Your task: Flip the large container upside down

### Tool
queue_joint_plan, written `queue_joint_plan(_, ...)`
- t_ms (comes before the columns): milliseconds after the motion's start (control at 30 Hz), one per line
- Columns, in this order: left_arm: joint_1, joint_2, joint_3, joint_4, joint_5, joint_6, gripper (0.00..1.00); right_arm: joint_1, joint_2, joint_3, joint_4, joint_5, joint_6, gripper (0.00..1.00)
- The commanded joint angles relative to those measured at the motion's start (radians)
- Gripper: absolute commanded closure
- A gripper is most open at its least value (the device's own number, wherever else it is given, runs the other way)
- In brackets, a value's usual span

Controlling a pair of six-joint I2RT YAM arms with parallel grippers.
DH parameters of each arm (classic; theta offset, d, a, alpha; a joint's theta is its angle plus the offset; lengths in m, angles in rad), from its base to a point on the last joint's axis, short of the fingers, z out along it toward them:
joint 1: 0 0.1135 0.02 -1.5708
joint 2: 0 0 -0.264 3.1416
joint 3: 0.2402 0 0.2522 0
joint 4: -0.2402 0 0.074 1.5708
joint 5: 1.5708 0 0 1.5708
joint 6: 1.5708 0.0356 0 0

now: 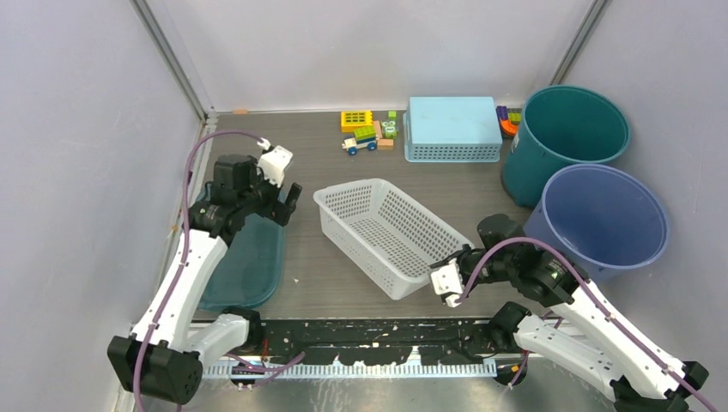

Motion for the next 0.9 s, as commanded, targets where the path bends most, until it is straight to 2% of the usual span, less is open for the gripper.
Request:
queue_joint_plan(0,-0.003,0.021,-0.008,0.018,-0.046,0.014,0.0,-0.02,-0.007,0.003,0.09,-0.101,0.078,0.99)
queue_joint_plan(133,-0.003,0.092,-0.044,0.022,-0.126,0.026,0.0,-0.038,0.005,0.028,0.089,-0.127,0.118,0.99)
queue_joint_plan(400,-0.004,0.192,-0.068,0.03,-0.111,-0.003,0.0,-0.078,0.04,0.095,0.03,-0.19,0.129,0.99)
queue_joint_plan(600,-0.004,0.274,-0.084,0.045,-0.227,0.001,0.02,-0.108,0.064,0.167,-0.032,-0.245,0.125,0.99)
queue_joint_plan(867,-0.005,0.255,-0.141,0.044,-0.292,0.042,0.09,-0.121,0.084,0.198,-0.054,-0.267,0.126,0.99)
